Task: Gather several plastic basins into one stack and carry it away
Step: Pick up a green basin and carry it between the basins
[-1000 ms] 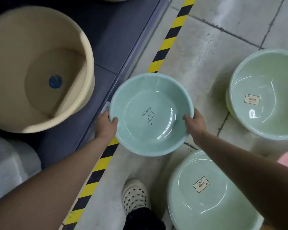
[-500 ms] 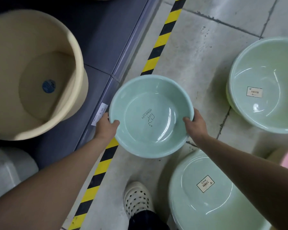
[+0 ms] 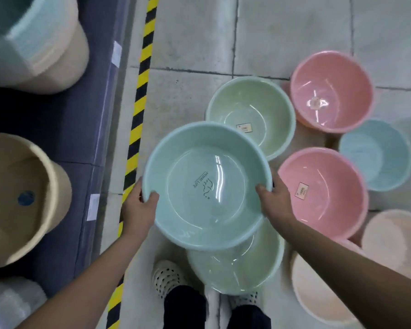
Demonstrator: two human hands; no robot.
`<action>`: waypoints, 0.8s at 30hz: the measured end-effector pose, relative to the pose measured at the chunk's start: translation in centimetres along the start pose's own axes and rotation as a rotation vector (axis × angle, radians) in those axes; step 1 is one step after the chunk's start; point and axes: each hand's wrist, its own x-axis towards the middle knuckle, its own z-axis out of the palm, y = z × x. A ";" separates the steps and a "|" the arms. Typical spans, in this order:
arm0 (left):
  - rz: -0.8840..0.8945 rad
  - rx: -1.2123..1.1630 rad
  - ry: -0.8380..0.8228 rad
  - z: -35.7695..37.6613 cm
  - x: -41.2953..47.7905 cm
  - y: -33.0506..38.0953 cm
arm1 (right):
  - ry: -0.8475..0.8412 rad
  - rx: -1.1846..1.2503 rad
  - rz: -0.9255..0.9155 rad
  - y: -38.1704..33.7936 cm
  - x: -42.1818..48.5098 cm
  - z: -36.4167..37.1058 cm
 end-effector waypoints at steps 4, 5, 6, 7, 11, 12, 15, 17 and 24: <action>0.049 0.064 -0.178 3.8 -5.0 7.1 | 0.090 0.032 0.038 -0.4 -4.0 -9.8; 0.068 0.082 -0.223 4.8 -6.1 8.7 | 0.123 0.054 0.055 -0.3 -5.2 -12.0; 0.096 0.109 -0.271 5.8 -7.3 10.3 | 0.164 0.088 0.068 0.0 -6.5 -14.2; 0.122 0.135 -0.314 6.9 -8.4 11.7 | 0.204 0.122 0.081 0.4 -7.7 -16.2; 0.222 0.238 -0.487 12.0 -13.2 16.4 | 0.365 0.219 0.140 3.0 -12.8 -23.3; 0.244 0.252 -0.516 13.1 -14.3 17.2 | 0.402 0.225 0.150 3.8 -13.8 -24.6; 0.301 0.327 -0.601 17.3 -18.4 18.8 | 0.524 0.271 0.186 7.1 -17.9 -28.6; 0.323 0.364 -0.666 19.9 -20.9 18.9 | 0.582 0.306 0.222 9.5 -20.8 -30.7; 0.485 0.599 -0.820 27.5 -29.2 13.8 | 0.618 0.376 0.404 20.4 -27.6 -35.4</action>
